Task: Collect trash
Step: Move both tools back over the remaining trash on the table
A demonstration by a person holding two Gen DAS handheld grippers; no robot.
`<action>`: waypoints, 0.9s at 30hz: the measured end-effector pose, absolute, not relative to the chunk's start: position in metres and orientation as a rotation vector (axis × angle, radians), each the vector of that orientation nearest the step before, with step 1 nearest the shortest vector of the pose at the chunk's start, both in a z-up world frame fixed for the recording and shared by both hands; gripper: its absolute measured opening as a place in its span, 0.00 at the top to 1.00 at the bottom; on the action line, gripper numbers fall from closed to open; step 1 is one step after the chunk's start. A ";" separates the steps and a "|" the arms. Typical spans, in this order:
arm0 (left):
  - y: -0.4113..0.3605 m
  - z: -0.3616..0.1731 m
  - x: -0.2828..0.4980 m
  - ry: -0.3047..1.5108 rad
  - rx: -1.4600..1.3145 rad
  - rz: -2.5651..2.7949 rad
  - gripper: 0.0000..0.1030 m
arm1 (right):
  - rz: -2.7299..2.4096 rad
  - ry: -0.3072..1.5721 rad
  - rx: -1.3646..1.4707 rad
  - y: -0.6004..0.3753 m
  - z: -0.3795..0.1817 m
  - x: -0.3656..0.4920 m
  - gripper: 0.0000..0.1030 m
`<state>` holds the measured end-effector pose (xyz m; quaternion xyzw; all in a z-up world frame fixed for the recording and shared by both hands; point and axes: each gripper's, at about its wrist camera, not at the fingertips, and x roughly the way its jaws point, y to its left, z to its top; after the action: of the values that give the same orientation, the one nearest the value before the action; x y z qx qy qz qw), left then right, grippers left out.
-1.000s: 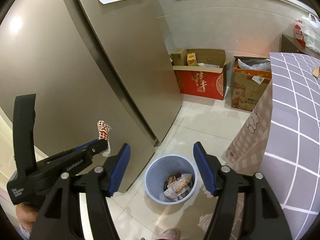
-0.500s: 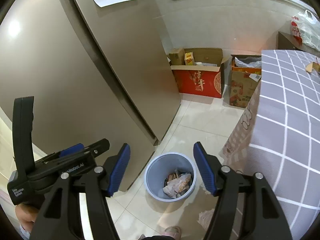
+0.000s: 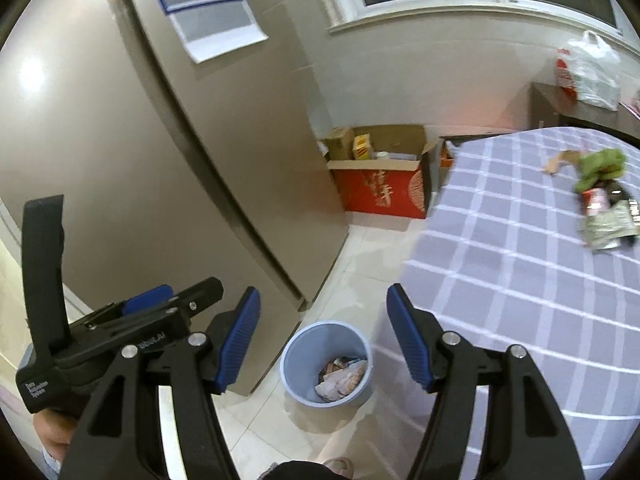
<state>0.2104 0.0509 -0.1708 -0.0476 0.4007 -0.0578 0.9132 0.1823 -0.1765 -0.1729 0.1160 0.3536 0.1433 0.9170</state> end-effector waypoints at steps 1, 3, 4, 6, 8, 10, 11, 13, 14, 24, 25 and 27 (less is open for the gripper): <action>0.038 -0.166 0.209 0.814 -0.077 -0.144 0.25 | 0.278 0.721 0.243 -0.188 -0.169 0.179 0.37; 0.011 -0.157 0.209 0.794 -0.037 -0.192 0.25 | 0.235 0.713 0.248 -0.212 -0.162 0.175 0.37; -0.005 -0.153 0.209 0.783 -0.012 -0.225 0.25 | 0.210 0.710 0.252 -0.227 -0.159 0.173 0.37; -0.036 -0.147 0.209 0.768 0.032 -0.280 0.25 | 0.160 0.707 0.267 -0.256 -0.155 0.170 0.37; -0.072 -0.143 0.212 0.754 0.080 -0.331 0.25 | 0.118 0.707 0.282 -0.286 -0.153 0.164 0.37; -0.101 -0.140 0.213 0.742 0.117 -0.371 0.25 | 0.066 0.710 0.296 -0.317 -0.152 0.163 0.37; -0.121 -0.139 0.214 0.734 0.142 -0.405 0.25 | 0.043 0.716 0.300 -0.333 -0.152 0.161 0.37; -0.153 -0.138 0.214 0.723 0.188 -0.461 0.25 | 0.002 0.727 0.310 -0.362 -0.153 0.160 0.37; -0.168 -0.140 0.215 0.721 0.215 -0.492 0.25 | -0.016 0.732 0.316 -0.376 -0.154 0.160 0.37; -0.259 -0.164 0.233 0.745 0.308 -0.627 0.33 | -0.088 0.743 0.395 -0.459 -0.170 0.156 0.37; -0.263 -0.166 0.237 0.753 0.303 -0.636 0.34 | -0.086 0.747 0.403 -0.462 -0.173 0.158 0.36; -0.270 -0.174 0.244 0.775 0.299 -0.651 0.41 | -0.082 0.753 0.417 -0.466 -0.176 0.162 0.36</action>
<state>0.2439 -0.2697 -0.1737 0.1427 0.3696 -0.3106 0.8640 0.1621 -0.4658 -0.1758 0.2019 0.3650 -0.0396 0.9080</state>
